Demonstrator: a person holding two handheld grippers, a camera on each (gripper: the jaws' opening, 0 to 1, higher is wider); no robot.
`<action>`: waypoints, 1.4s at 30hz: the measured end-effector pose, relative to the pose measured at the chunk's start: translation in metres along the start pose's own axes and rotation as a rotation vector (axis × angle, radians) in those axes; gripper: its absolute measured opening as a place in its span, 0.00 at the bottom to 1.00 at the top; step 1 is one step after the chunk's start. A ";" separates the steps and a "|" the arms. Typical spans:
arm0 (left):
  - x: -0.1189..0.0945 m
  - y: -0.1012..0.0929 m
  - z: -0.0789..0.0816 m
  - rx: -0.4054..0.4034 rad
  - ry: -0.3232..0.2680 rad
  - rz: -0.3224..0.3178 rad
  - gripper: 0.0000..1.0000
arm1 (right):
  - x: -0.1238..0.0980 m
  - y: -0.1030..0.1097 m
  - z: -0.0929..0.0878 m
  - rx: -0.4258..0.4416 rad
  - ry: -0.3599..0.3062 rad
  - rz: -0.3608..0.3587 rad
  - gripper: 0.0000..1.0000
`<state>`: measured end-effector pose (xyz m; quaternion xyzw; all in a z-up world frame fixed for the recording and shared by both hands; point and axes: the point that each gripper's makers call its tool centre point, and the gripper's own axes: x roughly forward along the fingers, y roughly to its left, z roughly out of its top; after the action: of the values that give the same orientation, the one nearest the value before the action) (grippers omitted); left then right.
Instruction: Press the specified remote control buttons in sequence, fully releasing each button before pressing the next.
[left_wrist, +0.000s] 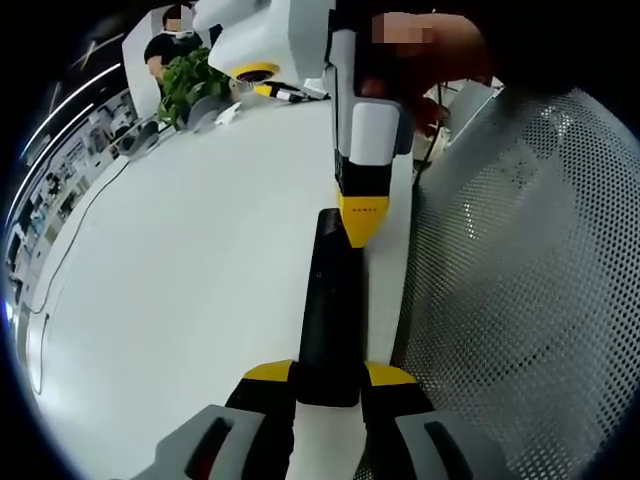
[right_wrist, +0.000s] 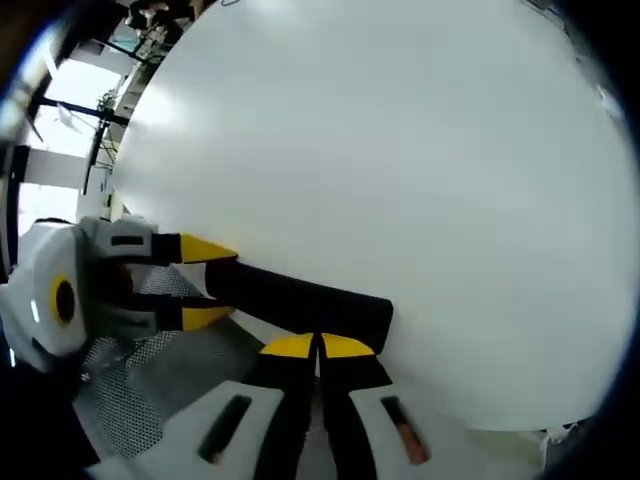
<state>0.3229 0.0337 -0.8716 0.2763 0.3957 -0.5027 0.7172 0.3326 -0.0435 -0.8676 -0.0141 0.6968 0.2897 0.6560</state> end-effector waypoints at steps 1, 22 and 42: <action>0.000 0.000 0.000 0.000 -0.001 -0.001 0.25 | 0.000 0.000 0.000 -0.001 0.000 0.000 0.00; 0.001 0.000 0.000 0.024 0.008 -0.012 0.25 | 0.002 0.000 -0.002 -0.009 -0.018 -0.006 0.00; 0.001 0.000 0.001 0.019 -0.001 -0.012 0.25 | -0.008 -0.001 0.019 -0.020 -0.112 -0.030 0.00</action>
<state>0.3231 0.0327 -0.8721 0.2805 0.3919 -0.5109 0.7118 0.3517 -0.0391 -0.8605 -0.0149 0.6555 0.2871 0.6983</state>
